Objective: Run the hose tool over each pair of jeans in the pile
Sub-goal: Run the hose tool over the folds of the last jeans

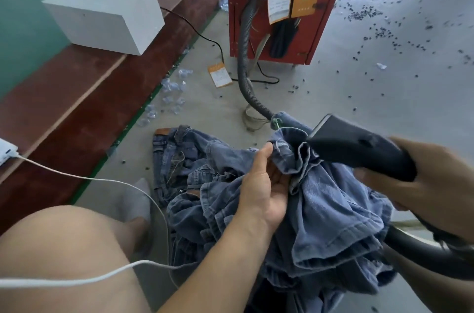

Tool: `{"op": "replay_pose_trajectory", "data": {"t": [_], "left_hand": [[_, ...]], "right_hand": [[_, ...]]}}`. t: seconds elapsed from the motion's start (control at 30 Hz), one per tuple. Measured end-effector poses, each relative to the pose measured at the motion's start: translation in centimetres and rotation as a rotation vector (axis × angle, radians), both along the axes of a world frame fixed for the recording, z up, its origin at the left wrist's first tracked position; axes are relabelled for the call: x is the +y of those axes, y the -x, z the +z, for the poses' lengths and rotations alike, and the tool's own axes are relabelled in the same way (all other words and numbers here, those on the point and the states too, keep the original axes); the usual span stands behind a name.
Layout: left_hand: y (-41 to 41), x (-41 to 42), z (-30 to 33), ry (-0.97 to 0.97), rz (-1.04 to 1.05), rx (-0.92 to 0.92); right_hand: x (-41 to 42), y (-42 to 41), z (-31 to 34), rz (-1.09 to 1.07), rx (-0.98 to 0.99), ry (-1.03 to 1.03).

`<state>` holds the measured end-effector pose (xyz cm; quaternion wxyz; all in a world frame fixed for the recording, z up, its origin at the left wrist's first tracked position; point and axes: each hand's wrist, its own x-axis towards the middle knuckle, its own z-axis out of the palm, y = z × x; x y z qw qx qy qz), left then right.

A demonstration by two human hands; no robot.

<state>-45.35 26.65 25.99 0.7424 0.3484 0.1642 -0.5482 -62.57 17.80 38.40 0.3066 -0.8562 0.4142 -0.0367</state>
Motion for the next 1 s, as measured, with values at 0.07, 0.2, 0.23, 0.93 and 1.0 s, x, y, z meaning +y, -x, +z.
{"op": "replay_pose_trajectory", "data": {"t": [0.07, 0.2, 0.23, 0.93, 1.0], "left_hand": [[0.0, -0.2, -0.2, -0.002, -0.021, -0.036], [0.2, -0.3, -0.7, 0.018, -0.073, -0.086], [0.2, -0.2, -0.8, 0.024, -0.087, -0.09], [-0.2, -0.1, -1.6, -0.082, -0.067, -0.257], [0.1, 0.0, -1.8, -0.131, -0.115, -0.357]], "right_hand": [[0.2, 0.0, -0.4, 0.047, 0.097, -0.047], [0.5, -1.9, -1.9, 0.114, 0.206, 0.001], [0.6, -2.7, -2.2, 0.112, 0.198, 0.012], [-2.8, -2.3, -2.4, -0.092, 0.112, -0.126], [-2.0, -3.1, -2.9, -0.032, 0.201, -0.21]]}}
